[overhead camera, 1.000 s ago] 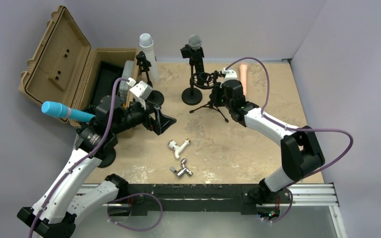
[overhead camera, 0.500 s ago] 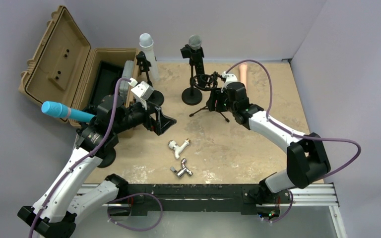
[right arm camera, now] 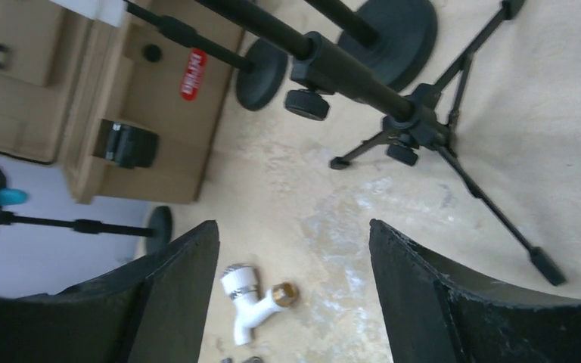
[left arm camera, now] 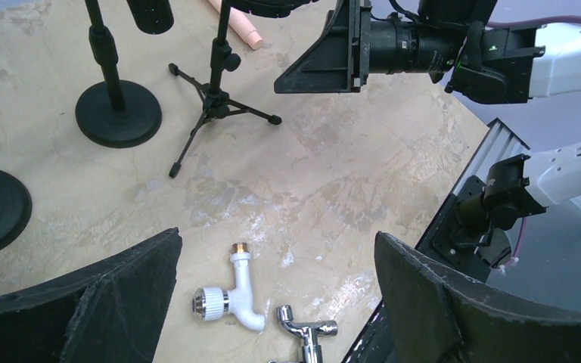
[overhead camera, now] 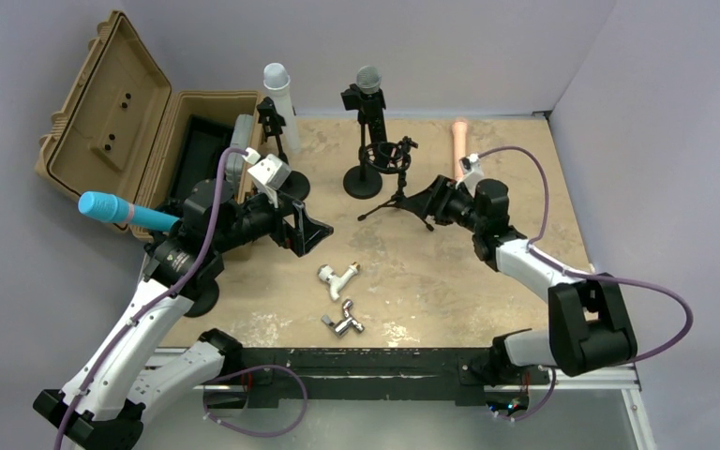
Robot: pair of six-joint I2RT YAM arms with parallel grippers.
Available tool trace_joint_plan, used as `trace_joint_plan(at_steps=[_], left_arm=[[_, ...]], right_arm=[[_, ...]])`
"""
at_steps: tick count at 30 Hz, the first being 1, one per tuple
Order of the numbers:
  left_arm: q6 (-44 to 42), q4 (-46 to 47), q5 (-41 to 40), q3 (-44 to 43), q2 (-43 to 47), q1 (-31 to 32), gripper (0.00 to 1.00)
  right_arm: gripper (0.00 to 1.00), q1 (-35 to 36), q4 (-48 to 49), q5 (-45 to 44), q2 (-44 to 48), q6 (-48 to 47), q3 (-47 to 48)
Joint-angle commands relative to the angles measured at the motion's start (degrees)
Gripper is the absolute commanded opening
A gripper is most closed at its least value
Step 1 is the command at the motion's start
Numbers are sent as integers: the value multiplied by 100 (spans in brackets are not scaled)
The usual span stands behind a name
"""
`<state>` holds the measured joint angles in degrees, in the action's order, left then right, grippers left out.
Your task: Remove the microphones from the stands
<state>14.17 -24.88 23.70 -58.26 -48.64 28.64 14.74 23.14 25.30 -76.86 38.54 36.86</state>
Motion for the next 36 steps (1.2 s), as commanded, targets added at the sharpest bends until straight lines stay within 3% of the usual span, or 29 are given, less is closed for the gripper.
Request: trace_joint_plan(at_steps=[1,7,17,36], left_arm=[[-53,160,77,-230,64,32,95],[-77,157,47,-221,74,34,95],[-64,159,73,-230,109,45,95],[-64,160,73,-236,142,75,95]], right_arm=[[72,-194,1998,1067,-116,1528,-368],[72,-270,3302,1136,-688,2747,-556],[61,-270,3988,800,-1570,3884,-386],[49,-275,5035,641,-2747,4719,172]])
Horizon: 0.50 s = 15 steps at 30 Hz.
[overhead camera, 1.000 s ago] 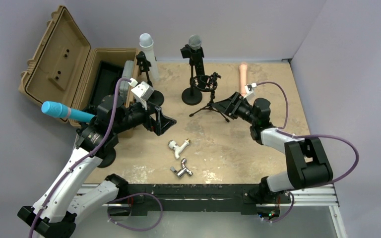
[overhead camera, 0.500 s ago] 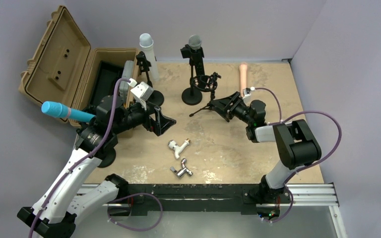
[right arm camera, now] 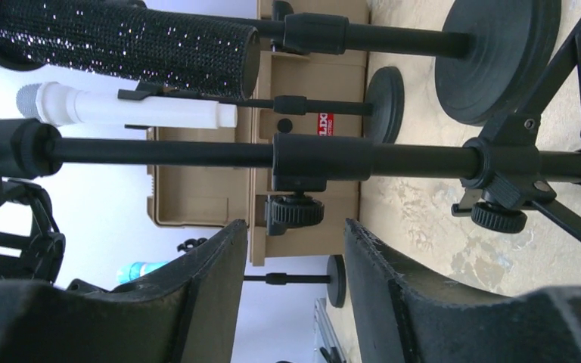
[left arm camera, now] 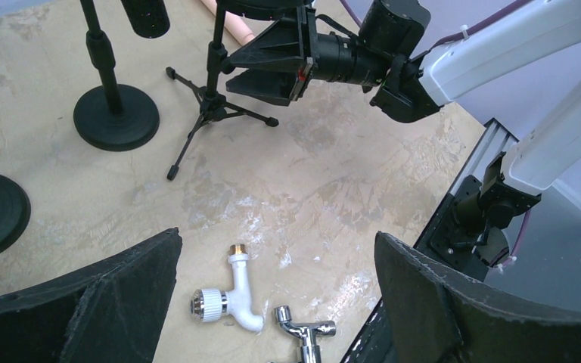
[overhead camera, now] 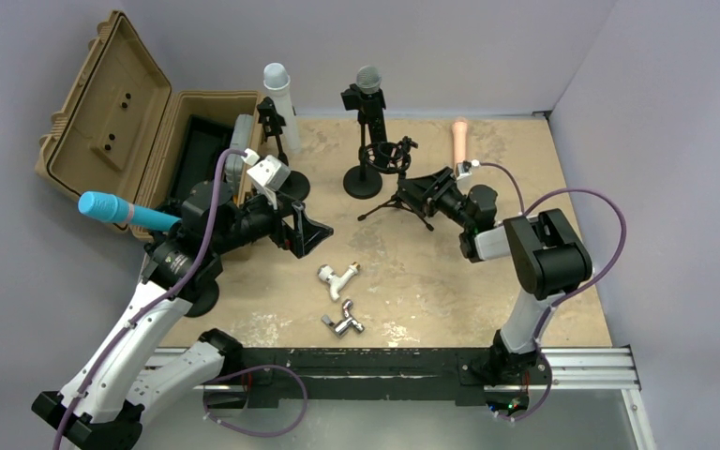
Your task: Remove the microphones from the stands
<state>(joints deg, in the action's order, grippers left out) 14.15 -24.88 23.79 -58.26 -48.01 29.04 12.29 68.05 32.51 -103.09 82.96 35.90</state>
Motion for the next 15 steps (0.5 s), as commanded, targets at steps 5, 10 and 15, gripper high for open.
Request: trace_joint_plan(at_steps=[5,10,15], left_arm=[[-70,160,60,-231,70,40,95],[-79,159,48,-230,72,38,95],[-88,151,34,-234,72,39,95]], right_arm=[[39,-30,646,-143,-314,435,418],[19,-25,526,-264,-348,388,446],[0,-17,-398,-437,-161,-326,544]])
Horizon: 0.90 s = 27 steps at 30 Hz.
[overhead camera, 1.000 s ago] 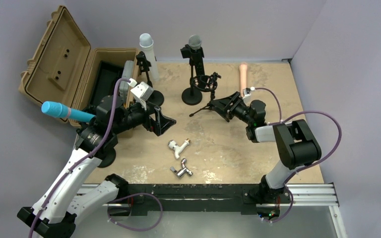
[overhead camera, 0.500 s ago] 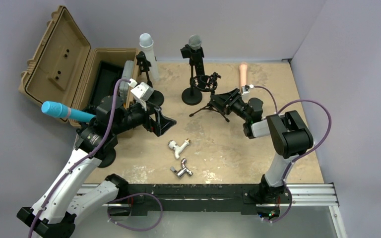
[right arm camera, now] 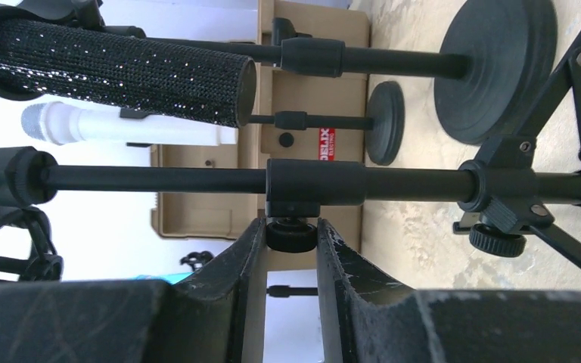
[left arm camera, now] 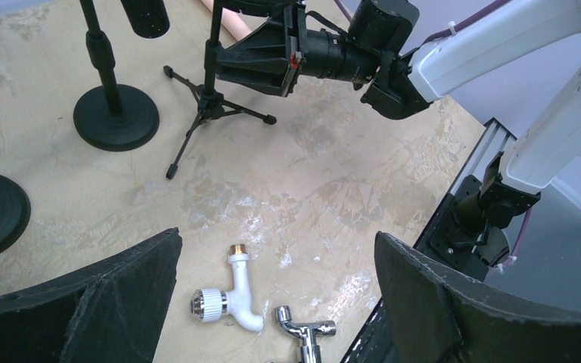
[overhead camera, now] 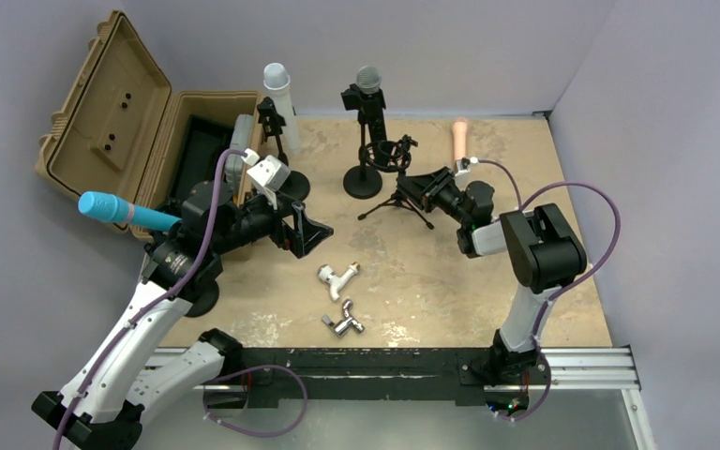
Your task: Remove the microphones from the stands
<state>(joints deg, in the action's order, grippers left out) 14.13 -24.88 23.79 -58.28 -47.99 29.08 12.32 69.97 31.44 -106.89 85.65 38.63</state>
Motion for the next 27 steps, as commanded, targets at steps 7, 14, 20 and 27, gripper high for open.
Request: trace_joint_plan(at_steps=[7,14,20,27], left_arm=[[-64,151,59,-236,79,37,95],[-42,159,86,-236,55,41,95],[-24,142,77,-245,-40,43,95],[-51,116,-12,-247,-59,41,95]], right_arm=[[0,-11,-3665,-1199,854,-3514,728],[0,435,-5368,-2481,1229,-5336,1153],[0,1460,-6276,-4494,1829,-5524,1374],[0,2237,-6722,-5731,2272,-5280,1354]])
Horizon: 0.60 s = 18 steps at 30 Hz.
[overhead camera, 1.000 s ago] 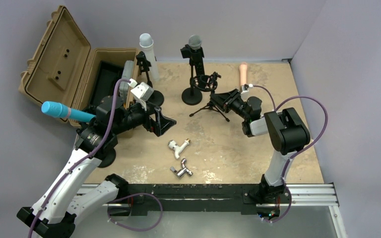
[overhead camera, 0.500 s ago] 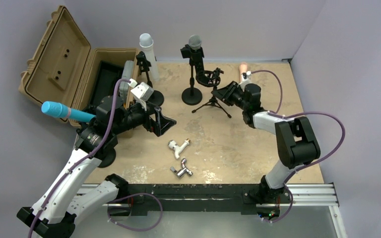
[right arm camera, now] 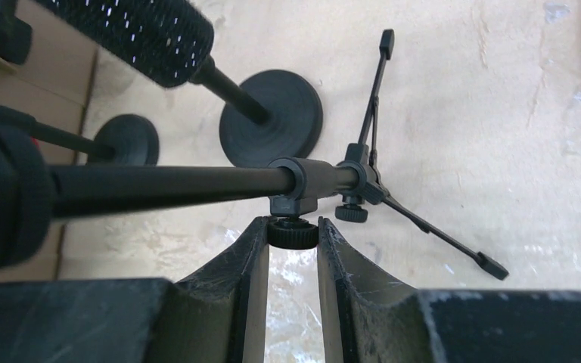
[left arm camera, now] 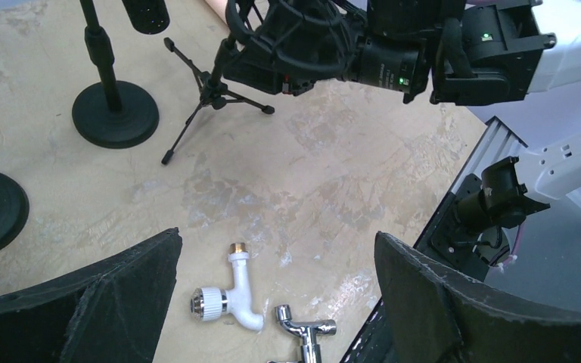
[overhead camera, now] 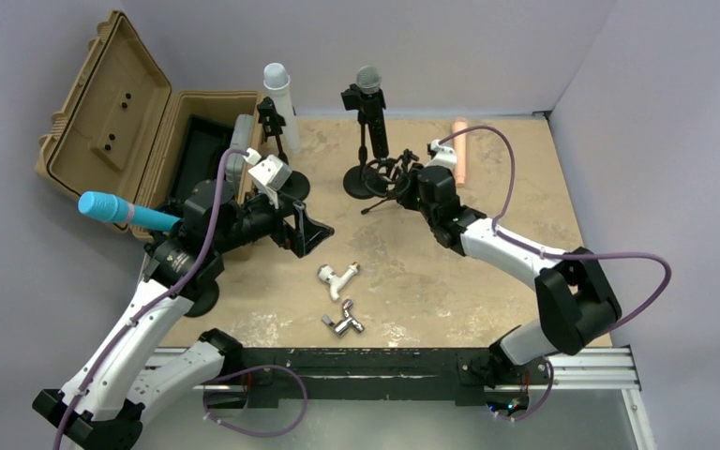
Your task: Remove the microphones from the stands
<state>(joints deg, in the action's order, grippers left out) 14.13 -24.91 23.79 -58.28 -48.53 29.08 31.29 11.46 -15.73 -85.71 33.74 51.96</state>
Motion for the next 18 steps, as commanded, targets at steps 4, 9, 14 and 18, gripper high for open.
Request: trace_joint_plan(at_steps=[4,9,14,18], left_arm=[[-50,124,2,-246,-38,45,95],[-42,126,3,-248,-76,39,95],[-51,115,-15,-245,-74,41,95],[-68,90,-40,-254,-65,45,95]], right_arm=[[0,422,-904,-924,256,-82,66],[0,419,-1123,-678,491,-63,409],[0,408,-1372,-221,626,-49,679],[0,388,-1385,270,624,-28,652]])
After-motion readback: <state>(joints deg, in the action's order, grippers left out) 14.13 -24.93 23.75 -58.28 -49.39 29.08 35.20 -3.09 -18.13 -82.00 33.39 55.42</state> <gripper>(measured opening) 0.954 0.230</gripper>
